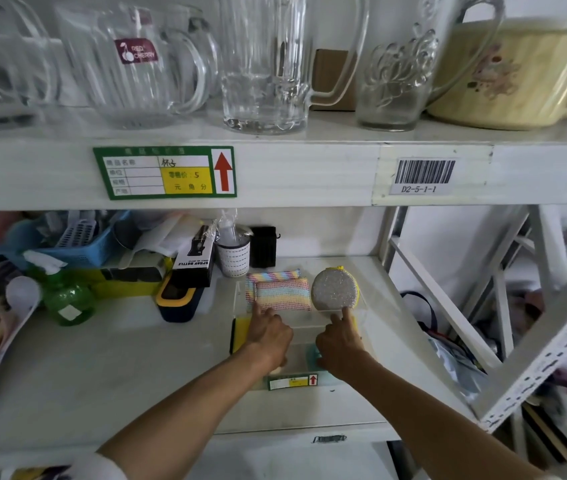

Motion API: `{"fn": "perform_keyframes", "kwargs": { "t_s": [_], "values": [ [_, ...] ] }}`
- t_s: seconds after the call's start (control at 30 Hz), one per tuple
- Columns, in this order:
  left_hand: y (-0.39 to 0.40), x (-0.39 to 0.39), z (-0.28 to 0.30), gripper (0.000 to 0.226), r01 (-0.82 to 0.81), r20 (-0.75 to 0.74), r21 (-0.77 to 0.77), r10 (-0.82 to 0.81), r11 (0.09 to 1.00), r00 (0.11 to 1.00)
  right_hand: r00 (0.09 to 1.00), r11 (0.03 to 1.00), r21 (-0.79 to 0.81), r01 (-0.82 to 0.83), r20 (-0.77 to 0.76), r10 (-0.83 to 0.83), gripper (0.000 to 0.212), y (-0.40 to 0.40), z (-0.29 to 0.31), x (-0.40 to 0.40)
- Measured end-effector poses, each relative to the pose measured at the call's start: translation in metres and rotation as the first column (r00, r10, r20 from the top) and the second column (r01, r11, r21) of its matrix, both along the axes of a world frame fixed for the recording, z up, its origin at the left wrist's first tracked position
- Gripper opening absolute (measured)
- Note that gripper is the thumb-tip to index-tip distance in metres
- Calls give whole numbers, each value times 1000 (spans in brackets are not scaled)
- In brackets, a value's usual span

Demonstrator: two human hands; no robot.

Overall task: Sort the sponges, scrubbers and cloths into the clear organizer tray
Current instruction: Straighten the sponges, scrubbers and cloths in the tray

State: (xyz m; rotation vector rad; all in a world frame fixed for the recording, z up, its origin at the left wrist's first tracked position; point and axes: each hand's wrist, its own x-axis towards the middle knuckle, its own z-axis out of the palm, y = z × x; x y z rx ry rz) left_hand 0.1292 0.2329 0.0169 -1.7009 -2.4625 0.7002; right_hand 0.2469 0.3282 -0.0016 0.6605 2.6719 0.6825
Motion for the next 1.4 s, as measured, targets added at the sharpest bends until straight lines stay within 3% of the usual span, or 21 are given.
{"fn": "perform_keyframes", "kwargs": {
  "t_s": [0.13,0.27,0.57,0.77,0.93,1.2,1.4],
  "values": [
    [0,-2,-2,51,-5,8,-2,5,1000,1000,997,999,-6,-32,69,33,34,-3,0,-6],
    [-1,-3,-3,54,-2,18,4,2,1000,1000,982,996,24,-91,167,86,39,1,-1,-8],
    [-4,-6,-1,52,22,11,35,-23,999,1000,991,992,-16,-128,-42,127,61,17,9,-2],
    [-3,-8,-2,45,48,16,72,-50,996,999,988,999,-19,-40,-152,37,45,5,19,-11],
    [-5,-8,1,32,44,52,119,-51,992,997,973,983,-181,39,-217,-78,43,-14,12,-26],
    [-11,-15,-3,38,38,102,174,-57,984,993,918,941,-338,14,-369,-146,26,-16,9,-22],
    [-14,-15,0,37,48,126,231,-79,972,989,889,915,-403,9,-416,-192,32,-17,10,-19]
  ]
}}
